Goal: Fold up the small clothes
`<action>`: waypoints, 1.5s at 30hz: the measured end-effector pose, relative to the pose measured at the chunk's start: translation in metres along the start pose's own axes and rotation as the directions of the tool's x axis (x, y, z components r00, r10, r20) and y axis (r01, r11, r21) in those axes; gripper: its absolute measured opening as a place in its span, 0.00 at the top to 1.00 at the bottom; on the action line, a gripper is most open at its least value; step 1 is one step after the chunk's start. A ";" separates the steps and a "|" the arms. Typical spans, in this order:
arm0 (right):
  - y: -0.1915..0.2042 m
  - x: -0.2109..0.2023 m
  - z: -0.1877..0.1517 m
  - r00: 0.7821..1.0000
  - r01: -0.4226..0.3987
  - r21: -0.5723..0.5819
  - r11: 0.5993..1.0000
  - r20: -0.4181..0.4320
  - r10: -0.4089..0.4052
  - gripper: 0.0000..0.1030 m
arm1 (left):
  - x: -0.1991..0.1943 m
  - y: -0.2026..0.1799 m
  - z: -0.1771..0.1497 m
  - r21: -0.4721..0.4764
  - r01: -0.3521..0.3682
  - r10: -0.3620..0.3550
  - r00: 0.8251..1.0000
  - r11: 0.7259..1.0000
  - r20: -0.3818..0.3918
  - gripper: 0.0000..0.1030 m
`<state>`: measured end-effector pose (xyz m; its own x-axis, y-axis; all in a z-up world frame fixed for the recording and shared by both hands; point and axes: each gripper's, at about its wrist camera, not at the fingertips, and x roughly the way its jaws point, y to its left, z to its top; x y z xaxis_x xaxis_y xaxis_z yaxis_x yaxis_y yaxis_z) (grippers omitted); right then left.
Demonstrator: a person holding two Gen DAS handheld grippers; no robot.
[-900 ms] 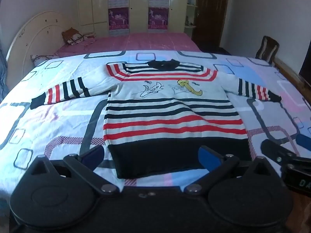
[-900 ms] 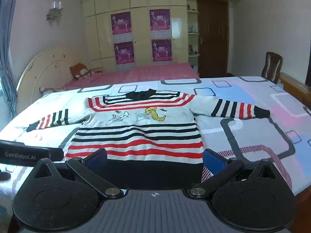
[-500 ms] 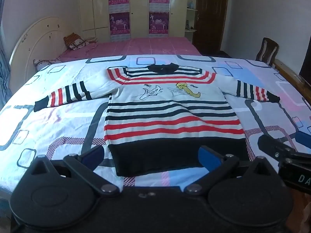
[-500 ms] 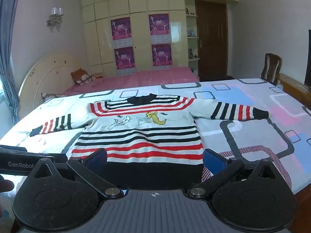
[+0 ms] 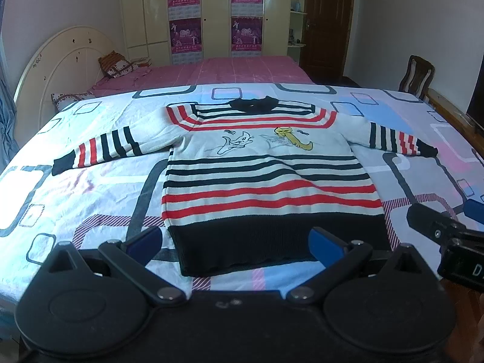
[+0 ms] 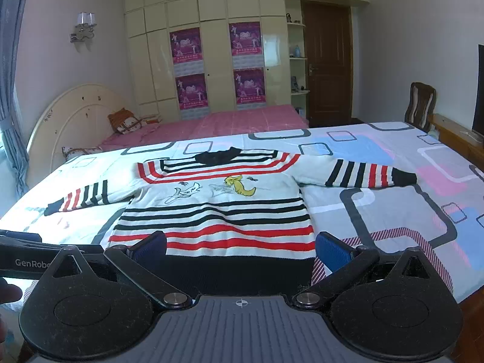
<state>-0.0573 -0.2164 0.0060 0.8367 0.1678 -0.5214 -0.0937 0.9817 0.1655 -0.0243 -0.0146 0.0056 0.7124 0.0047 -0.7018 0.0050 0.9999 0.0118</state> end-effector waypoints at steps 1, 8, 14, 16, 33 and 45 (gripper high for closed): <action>0.000 0.002 0.001 1.000 0.000 0.001 1.000 -0.002 0.000 0.00 | 0.001 0.001 0.000 -0.001 0.000 0.000 1.000 1.000 -0.001 0.00; 0.002 0.006 0.003 1.000 0.001 0.001 1.000 -0.007 -0.001 0.00 | 0.002 0.002 0.000 -0.003 -0.001 0.001 1.000 1.000 -0.004 0.00; 0.006 0.009 0.004 1.000 0.000 -0.003 1.000 -0.007 0.000 0.00 | 0.004 0.003 0.000 -0.001 -0.004 0.004 1.000 1.000 -0.006 0.00; 0.006 0.010 0.005 1.000 -0.001 -0.003 1.000 -0.011 0.001 0.00 | 0.005 0.004 0.000 -0.003 -0.003 0.003 1.000 1.000 -0.006 0.00; 0.011 0.018 0.006 1.000 -0.001 -0.003 1.000 -0.014 0.001 0.00 | 0.014 0.014 0.003 -0.009 -0.011 0.010 1.000 1.000 -0.012 0.00; 0.013 0.024 0.008 1.000 0.002 -0.007 1.000 -0.013 -0.002 0.00 | 0.019 0.019 0.009 -0.020 -0.026 0.026 1.000 0.999 -0.015 0.00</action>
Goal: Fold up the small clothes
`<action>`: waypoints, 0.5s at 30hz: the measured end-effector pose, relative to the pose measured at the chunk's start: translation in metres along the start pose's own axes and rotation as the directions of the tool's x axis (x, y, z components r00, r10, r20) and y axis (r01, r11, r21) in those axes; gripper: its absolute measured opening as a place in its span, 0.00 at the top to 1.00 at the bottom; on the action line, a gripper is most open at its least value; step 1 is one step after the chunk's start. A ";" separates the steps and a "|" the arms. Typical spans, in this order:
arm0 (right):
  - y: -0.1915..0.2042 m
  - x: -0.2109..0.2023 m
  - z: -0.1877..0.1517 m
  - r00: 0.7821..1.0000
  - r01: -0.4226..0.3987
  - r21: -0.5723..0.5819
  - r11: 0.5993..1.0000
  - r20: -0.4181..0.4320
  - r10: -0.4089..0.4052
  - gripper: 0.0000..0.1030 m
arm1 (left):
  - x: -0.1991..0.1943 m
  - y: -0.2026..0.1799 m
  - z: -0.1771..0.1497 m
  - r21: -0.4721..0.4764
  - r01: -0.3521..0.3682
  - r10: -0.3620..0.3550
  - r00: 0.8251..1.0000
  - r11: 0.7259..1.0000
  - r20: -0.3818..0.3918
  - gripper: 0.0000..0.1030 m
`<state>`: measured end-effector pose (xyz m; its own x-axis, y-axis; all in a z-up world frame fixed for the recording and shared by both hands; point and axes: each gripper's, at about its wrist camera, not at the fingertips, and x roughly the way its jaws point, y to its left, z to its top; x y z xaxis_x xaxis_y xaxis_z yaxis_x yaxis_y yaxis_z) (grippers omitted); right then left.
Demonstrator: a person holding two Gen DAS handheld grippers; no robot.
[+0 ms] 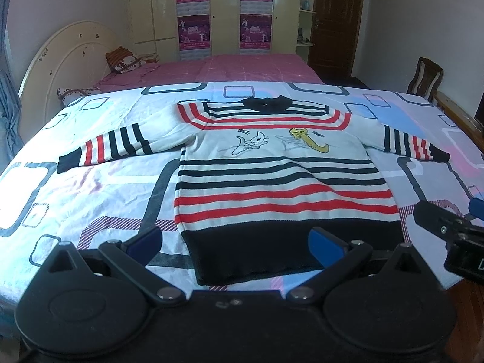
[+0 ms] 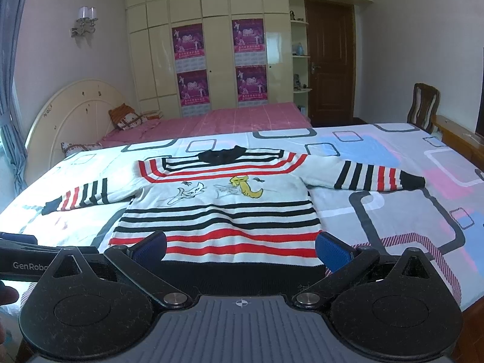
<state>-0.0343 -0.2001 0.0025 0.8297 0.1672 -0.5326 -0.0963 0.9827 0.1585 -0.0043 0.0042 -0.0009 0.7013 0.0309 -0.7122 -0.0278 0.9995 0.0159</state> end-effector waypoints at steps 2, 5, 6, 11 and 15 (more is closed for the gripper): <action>0.001 0.002 0.001 1.000 0.001 0.000 1.000 -0.001 -0.001 0.00 | 0.001 0.000 0.001 -0.001 -0.003 0.003 1.000 1.000 -0.002 0.00; 0.001 0.002 0.001 1.000 0.002 -0.001 1.000 -0.001 -0.002 0.00 | 0.005 0.001 0.003 -0.007 -0.003 0.003 1.000 1.000 -0.003 0.00; 0.001 0.004 0.002 1.000 0.003 -0.002 1.000 -0.003 -0.003 0.00 | 0.006 0.001 0.004 -0.007 -0.004 0.004 1.000 1.000 -0.001 0.00; -0.004 0.016 0.009 1.000 0.010 -0.006 1.000 -0.006 -0.010 0.00 | 0.014 0.001 0.010 -0.007 -0.013 0.013 1.000 1.000 0.002 0.00; -0.011 0.026 0.014 1.000 0.020 -0.008 1.000 -0.007 -0.021 0.00 | 0.025 0.002 0.017 -0.016 -0.019 0.019 1.000 1.000 -0.006 0.00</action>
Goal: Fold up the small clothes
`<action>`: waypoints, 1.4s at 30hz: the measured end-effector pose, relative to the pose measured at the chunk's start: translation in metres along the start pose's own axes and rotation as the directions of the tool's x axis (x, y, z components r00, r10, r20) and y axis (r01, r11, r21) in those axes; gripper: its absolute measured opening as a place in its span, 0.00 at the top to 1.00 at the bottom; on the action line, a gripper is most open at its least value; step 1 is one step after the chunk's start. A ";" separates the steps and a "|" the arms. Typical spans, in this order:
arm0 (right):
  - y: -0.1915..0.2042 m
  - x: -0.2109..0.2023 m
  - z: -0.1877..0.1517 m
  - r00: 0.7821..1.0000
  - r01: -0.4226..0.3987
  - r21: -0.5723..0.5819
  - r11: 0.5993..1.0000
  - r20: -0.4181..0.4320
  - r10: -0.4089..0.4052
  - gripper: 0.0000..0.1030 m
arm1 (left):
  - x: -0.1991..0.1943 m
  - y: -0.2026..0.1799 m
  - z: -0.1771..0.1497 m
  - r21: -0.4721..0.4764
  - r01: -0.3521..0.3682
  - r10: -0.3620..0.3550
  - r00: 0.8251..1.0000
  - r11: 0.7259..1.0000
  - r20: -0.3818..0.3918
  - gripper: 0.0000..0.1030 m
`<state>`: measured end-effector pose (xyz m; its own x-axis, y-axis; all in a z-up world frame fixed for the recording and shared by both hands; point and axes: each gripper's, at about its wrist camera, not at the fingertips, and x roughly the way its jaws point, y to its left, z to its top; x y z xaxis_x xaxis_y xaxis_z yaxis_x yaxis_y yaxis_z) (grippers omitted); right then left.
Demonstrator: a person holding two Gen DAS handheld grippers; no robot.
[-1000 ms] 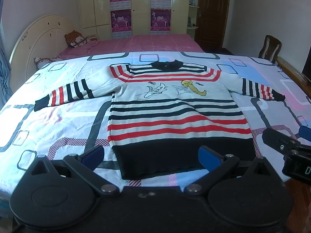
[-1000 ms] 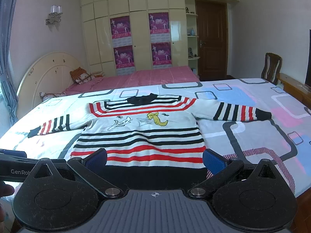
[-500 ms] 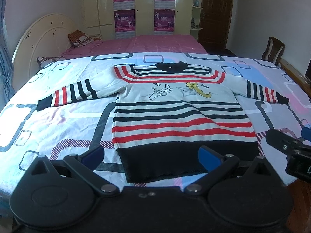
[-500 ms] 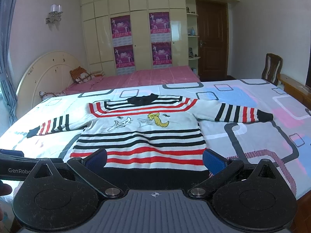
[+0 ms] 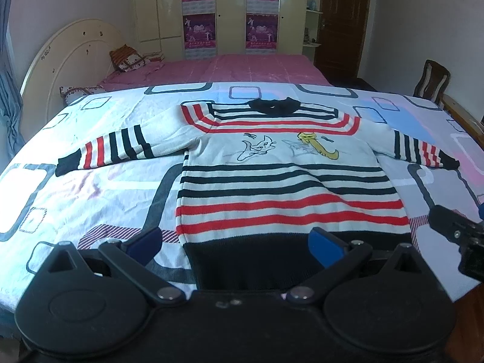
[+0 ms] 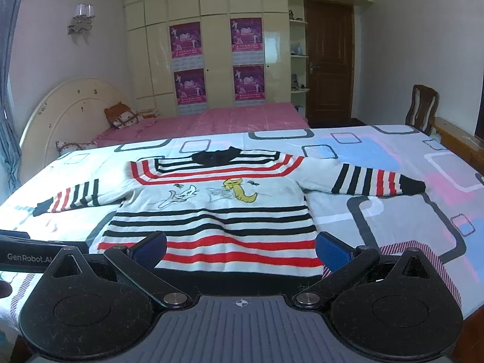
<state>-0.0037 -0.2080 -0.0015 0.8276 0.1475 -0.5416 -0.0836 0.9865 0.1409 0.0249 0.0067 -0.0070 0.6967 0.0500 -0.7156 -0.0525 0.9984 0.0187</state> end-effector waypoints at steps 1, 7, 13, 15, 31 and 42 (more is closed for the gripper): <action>-0.002 0.003 0.001 1.000 0.003 0.001 1.000 -0.002 -0.003 0.00 | 0.003 0.000 0.002 0.000 -0.003 0.003 1.000 1.000 -0.003 0.00; -0.018 0.025 0.008 1.000 0.021 0.001 1.000 -0.010 -0.021 0.00 | 0.021 -0.007 0.013 0.010 -0.005 0.005 1.000 1.000 0.001 0.00; -0.042 0.053 0.018 0.999 0.048 -0.005 0.999 -0.010 -0.048 0.00 | 0.049 -0.014 0.029 0.004 0.000 0.000 1.000 1.000 -0.017 0.00; -0.053 0.064 0.022 0.998 0.062 0.000 0.998 -0.014 -0.062 0.00 | 0.060 -0.018 0.035 0.000 0.011 -0.011 1.000 1.000 -0.026 0.00; -0.159 0.158 0.056 0.985 0.163 0.072 0.984 -0.066 -0.158 0.00 | 0.143 -0.045 0.082 -0.031 -0.018 0.017 0.999 0.999 -0.042 0.00; -0.264 0.234 0.058 0.952 0.281 0.171 0.944 -0.178 -0.251 0.00 | 0.202 -0.068 0.100 -0.048 -0.044 0.041 0.997 0.998 -0.066 0.00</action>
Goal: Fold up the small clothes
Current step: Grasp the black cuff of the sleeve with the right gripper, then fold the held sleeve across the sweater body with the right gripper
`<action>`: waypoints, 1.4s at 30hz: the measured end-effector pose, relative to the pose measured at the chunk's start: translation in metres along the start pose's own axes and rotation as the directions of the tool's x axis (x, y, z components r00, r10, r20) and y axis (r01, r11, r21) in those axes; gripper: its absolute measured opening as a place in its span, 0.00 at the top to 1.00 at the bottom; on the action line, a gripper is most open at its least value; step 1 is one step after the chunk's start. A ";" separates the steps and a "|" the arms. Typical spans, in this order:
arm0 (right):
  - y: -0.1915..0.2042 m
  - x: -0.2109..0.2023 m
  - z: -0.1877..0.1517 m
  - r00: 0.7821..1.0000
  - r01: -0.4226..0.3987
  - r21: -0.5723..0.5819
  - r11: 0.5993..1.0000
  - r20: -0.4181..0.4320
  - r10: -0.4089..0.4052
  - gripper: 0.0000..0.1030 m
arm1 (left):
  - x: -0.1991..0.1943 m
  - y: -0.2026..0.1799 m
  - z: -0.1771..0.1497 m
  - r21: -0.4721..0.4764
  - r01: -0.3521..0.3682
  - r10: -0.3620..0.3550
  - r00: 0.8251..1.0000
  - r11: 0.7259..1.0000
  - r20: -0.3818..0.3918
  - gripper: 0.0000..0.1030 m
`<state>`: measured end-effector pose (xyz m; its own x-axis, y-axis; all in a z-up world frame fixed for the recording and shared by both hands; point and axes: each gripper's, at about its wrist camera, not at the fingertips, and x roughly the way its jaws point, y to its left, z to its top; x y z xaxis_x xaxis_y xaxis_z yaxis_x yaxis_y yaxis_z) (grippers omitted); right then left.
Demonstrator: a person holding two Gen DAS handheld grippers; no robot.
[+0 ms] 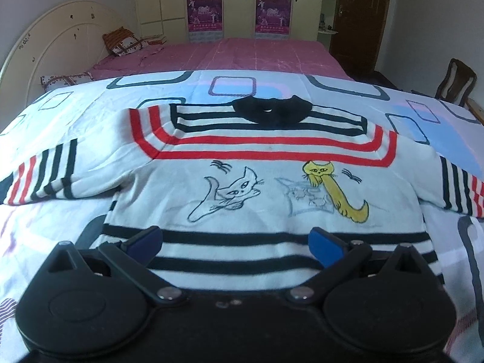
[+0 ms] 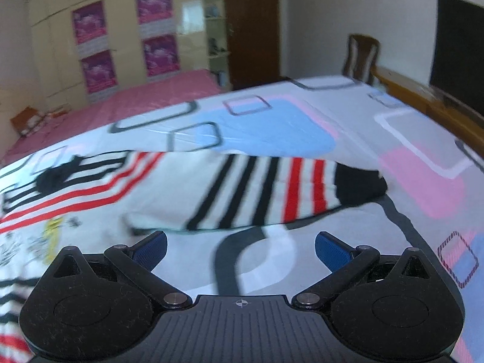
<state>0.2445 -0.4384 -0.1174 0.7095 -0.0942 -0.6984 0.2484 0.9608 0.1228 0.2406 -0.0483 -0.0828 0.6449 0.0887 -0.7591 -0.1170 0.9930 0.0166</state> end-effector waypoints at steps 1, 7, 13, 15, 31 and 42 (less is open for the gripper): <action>-0.010 0.009 0.003 1.000 0.014 0.020 1.000 -0.010 -0.013 0.00 | 0.004 -0.002 0.002 0.001 -0.005 0.005 1.000 1.000 -0.005 0.00; -0.058 0.053 0.015 0.996 0.080 0.110 0.991 -0.043 -0.075 0.01 | 0.025 -0.012 0.010 0.005 -0.063 0.063 0.998 0.998 -0.024 0.00; -0.095 0.089 0.023 0.992 0.106 0.208 0.972 -0.085 -0.090 0.34 | 0.039 -0.018 0.015 0.029 -0.099 0.100 0.994 0.995 -0.039 0.01; -0.101 0.096 0.026 0.992 0.116 0.205 0.972 -0.074 -0.103 0.34 | 0.043 -0.020 0.016 0.035 -0.103 0.105 0.994 0.994 -0.040 0.02; -0.080 0.069 0.050 0.992 0.017 0.165 0.986 0.118 -0.037 0.93 | 0.048 0.000 0.026 -0.015 0.025 -0.026 0.998 1.000 -0.054 0.21; 0.119 0.027 0.062 0.937 -0.289 -0.142 0.947 0.161 0.310 0.93 | 0.047 0.052 0.032 -0.032 0.057 -0.058 0.998 0.998 -0.020 0.22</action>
<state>0.3341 -0.3425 -0.0783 0.8482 0.1679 -0.5024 -0.0635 0.9738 0.2183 0.2892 0.0099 -0.0963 0.6357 0.0298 -0.7714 -0.1045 0.9934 -0.0477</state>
